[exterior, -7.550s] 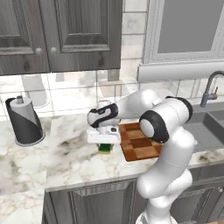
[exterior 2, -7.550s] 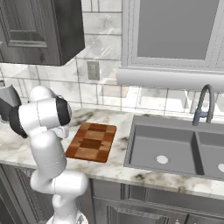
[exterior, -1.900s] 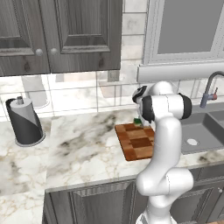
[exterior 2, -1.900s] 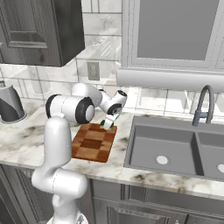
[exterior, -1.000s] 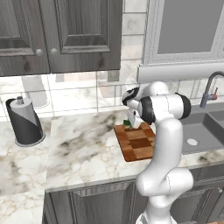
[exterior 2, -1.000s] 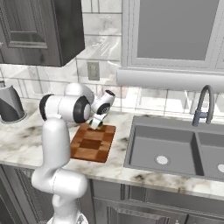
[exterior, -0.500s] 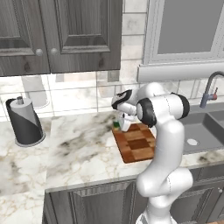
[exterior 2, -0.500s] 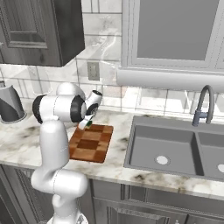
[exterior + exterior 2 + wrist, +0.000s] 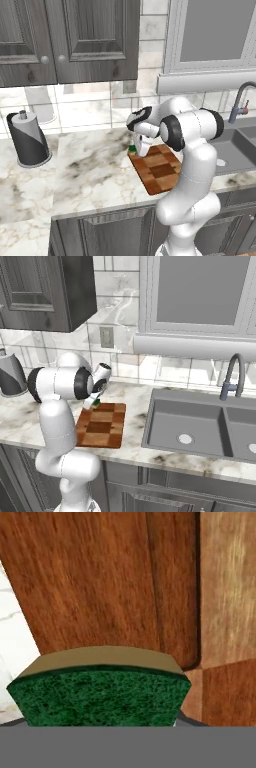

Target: Pick up the sponge from the counter and clean the cutting board by briefly scrubbing or pressing down on the cutting board. Once finished, release the sponge.

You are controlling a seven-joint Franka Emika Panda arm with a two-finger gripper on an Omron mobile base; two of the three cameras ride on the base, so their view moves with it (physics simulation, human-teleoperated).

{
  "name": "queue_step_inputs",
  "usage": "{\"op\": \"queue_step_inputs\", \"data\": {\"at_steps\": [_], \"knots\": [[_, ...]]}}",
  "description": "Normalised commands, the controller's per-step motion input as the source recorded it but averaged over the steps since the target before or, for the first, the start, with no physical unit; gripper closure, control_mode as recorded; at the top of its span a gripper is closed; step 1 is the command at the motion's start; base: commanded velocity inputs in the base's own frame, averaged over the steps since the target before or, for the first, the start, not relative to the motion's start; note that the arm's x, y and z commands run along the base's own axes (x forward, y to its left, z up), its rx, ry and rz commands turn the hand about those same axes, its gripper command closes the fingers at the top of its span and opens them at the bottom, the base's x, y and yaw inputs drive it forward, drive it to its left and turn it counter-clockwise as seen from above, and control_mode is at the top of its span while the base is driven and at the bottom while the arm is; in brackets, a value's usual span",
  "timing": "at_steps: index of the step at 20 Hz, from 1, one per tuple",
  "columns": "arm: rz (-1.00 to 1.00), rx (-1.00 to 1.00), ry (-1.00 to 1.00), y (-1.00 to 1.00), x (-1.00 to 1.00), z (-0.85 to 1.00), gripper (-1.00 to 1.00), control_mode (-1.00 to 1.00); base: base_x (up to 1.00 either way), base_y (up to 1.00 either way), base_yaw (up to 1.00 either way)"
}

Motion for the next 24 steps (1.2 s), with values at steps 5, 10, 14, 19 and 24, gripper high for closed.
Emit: {"op": "queue_step_inputs", "data": {"at_steps": [5,10,14,19,24], "knots": [[0.00,0.00,-0.14,0.01,-0.52,-0.03,1.00,-1.00,0.00,0.00,0.00],[0.00,0.00,-0.30,0.00,-0.15,0.00,1.00,-1.00,0.00,0.00,0.00],[0.00,0.00,-0.15,0.00,-0.22,0.00,1.00,-1.00,0.00,0.00,0.00],[0.00,0.00,0.10,0.00,-0.49,-0.09,1.00,-1.00,0.00,0.00,0.00],[-0.01,0.00,0.17,0.00,-0.59,-0.09,1.00,-1.00,0.00,0.00,0.00]]}}
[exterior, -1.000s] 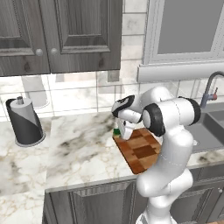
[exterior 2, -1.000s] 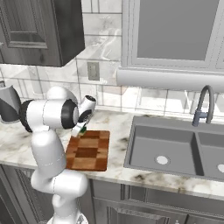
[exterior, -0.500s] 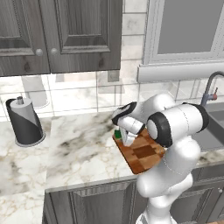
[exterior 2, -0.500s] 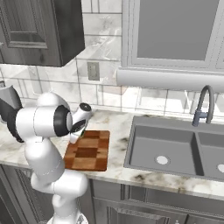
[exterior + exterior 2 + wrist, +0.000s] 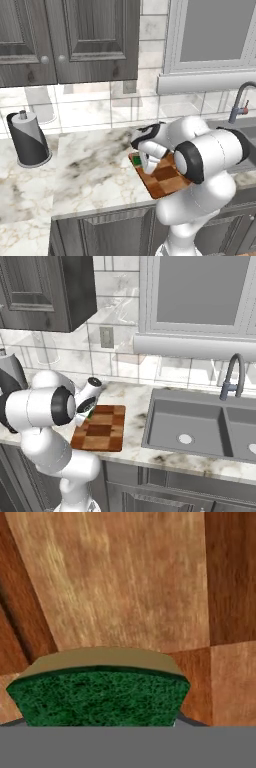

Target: Pick up the sponge from the counter and clean the cutting board by briefly scrubbing or pressing down on the cutting board. Once finished, release the sponge.

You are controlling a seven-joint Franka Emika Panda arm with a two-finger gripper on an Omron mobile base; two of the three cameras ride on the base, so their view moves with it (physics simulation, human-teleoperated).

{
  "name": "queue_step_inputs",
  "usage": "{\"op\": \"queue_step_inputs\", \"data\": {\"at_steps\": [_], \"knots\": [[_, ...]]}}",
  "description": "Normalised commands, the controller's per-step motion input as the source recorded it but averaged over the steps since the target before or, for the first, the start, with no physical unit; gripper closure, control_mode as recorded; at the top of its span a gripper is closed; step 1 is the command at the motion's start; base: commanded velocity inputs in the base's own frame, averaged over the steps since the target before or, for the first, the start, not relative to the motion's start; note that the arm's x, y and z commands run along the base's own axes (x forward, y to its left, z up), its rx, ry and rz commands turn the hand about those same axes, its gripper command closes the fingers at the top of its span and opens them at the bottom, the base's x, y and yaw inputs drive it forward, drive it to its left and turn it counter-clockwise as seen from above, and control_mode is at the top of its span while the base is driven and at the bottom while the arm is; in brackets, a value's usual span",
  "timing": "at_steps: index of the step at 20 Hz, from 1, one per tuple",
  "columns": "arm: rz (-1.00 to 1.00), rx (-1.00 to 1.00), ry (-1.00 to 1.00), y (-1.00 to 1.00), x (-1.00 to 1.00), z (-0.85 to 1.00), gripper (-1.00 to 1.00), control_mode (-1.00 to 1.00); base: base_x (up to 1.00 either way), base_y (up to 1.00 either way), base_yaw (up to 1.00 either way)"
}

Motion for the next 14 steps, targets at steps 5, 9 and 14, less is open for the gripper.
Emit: {"op": "queue_step_inputs", "data": {"at_steps": [5,9,14], "knots": [[0.00,0.00,0.03,0.00,-0.71,-0.21,1.00,-1.00,0.00,0.00,0.00],[0.00,0.00,-0.04,-0.01,-0.86,-0.26,1.00,-1.00,0.00,0.00,0.00],[0.00,0.00,-0.03,-0.03,-0.88,-0.31,1.00,-1.00,0.00,0.00,0.00]]}}
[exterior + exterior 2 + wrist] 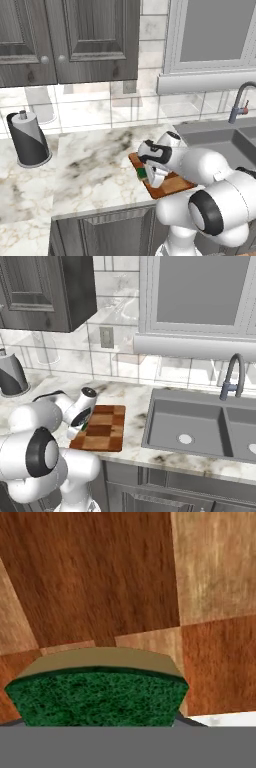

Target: Pick up the sponge from the counter and clean the cutting board by briefly scrubbing or pressing down on the cutting board. Once finished, release the sponge.

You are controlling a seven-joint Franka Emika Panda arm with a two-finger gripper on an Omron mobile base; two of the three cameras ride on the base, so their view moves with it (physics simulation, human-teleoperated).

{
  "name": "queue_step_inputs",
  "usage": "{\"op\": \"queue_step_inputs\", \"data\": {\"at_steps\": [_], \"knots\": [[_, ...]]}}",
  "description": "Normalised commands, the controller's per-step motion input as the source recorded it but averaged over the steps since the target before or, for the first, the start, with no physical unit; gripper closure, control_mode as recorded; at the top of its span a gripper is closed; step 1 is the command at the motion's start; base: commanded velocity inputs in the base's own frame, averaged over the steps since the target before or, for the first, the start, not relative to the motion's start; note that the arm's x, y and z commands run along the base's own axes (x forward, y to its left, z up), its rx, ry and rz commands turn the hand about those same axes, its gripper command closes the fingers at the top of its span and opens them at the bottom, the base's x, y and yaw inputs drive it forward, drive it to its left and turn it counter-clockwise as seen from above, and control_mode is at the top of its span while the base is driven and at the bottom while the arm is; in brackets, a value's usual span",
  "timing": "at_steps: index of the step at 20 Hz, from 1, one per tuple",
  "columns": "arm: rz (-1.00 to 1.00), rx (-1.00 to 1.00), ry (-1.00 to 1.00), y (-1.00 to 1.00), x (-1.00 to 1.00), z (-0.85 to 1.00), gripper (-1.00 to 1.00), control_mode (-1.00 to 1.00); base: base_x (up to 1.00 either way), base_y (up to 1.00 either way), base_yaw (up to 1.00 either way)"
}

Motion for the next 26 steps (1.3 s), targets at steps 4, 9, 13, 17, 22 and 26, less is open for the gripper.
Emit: {"op": "queue_step_inputs", "data": {"at_steps": [4,9,13,17,22,26], "knots": [[0.00,0.00,0.00,-0.01,-0.80,-0.32,1.00,-1.00,0.00,0.00,0.00],[0.00,0.00,0.00,-0.01,-0.73,-0.33,1.00,-1.00,0.00,0.00,0.00],[0.00,0.00,0.01,0.00,-0.67,-0.33,1.00,-1.00,0.00,0.00,0.00],[0.00,0.00,0.02,0.00,-0.59,-0.34,1.00,-1.00,0.00,0.00,0.00],[0.00,0.00,0.02,0.10,-0.11,-0.12,1.00,-1.00,0.00,0.00,0.00],[0.00,0.00,0.05,0.29,0.19,0.00,1.00,-1.00,0.00,0.00,0.00]]}}
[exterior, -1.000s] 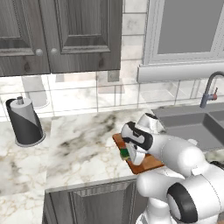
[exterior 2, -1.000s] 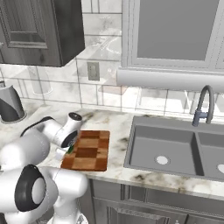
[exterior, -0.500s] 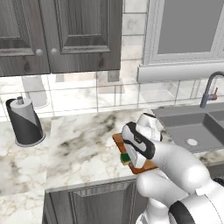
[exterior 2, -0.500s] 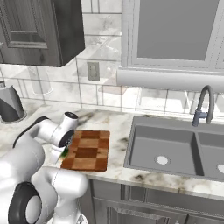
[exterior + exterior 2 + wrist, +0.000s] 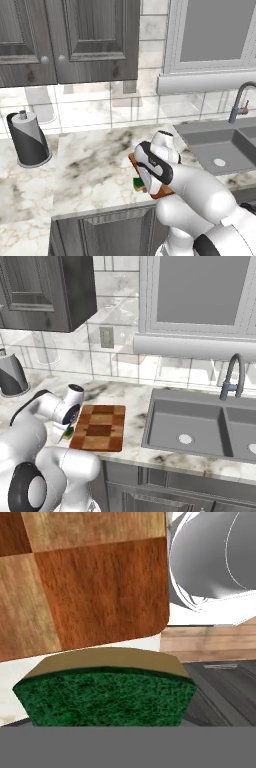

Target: Pick up the sponge from the counter and clean the cutting board by briefly scrubbing or pressing down on the cutting board. Once finished, release the sponge.

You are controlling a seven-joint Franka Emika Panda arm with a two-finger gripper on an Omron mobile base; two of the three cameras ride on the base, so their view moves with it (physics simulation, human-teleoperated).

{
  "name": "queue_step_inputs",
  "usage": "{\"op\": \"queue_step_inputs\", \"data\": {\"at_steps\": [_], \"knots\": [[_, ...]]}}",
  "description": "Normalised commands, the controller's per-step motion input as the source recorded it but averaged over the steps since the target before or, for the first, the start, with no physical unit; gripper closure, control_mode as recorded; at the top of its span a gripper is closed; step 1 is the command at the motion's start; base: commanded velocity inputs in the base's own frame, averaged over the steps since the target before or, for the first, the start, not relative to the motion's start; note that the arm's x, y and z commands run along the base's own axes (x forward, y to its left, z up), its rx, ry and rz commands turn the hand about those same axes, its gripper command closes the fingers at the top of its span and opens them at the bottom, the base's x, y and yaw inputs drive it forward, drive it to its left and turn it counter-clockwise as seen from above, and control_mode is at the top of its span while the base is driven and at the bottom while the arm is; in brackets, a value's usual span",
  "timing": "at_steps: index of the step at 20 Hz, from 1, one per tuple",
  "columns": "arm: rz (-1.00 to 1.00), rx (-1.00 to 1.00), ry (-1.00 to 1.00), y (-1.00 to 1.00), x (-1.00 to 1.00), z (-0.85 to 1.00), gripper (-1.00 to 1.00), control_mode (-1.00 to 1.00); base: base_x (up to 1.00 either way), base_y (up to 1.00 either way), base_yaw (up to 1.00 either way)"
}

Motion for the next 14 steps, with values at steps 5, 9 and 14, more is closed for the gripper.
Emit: {"op": "queue_step_inputs", "data": {"at_steps": [5,9,14], "knots": [[0.00,0.00,0.05,0.29,0.27,0.00,1.00,-1.00,0.00,0.00,0.00],[0.00,0.00,0.01,0.37,0.53,0.00,1.00,-1.00,0.00,0.00,0.00],[0.00,0.00,0.02,0.37,0.61,-0.02,1.00,-1.00,0.00,0.00,0.00]]}}
